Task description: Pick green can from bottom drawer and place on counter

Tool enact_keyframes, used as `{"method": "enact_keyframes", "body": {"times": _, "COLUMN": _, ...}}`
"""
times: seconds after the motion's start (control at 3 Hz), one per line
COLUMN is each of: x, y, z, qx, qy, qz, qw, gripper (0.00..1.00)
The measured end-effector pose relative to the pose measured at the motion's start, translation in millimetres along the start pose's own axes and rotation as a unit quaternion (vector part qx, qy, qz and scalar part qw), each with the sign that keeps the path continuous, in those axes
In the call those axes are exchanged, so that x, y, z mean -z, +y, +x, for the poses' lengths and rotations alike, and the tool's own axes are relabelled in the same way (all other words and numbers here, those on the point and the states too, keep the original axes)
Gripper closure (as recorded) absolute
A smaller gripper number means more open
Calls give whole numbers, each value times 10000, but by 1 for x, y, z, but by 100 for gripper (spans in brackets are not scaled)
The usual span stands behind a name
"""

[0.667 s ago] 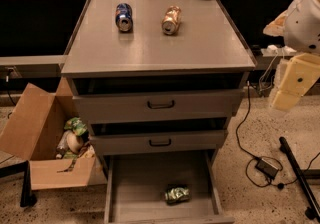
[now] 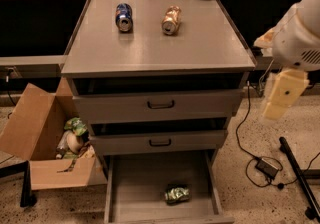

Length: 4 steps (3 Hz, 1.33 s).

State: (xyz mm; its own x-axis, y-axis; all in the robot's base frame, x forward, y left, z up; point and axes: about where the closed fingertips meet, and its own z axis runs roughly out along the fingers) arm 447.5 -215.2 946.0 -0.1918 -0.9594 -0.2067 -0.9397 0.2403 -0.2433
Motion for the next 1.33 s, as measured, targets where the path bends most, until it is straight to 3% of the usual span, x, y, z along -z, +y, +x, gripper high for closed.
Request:
{"method": "enact_keyframes", "body": {"times": 0.33, "x": -78, "y": 8, "z": 4, "qx": 411, "qy": -91, "qz": -223, "qw": 9989, "gripper": 0}}
{"method": "enact_keyframes", "body": {"times": 0.67, "x": -155, "y": 26, "z": 4, "qx": 802, "qy": -275, "qz": -552, "qw": 9949, "gripper": 0}}
{"method": "enact_keyframes", "body": {"times": 1.0, "x": -234, "y": 53, "z": -1, "qx": 1070, "qy": -481, "qz": -975, "qw": 9883, "gripper": 0}}
{"method": "enact_keyframes", "body": {"times": 1.33, "x": -234, "y": 53, "z": -1, "qx": 1070, "qy": -481, "qz": -975, "qw": 9883, "gripper": 0}}
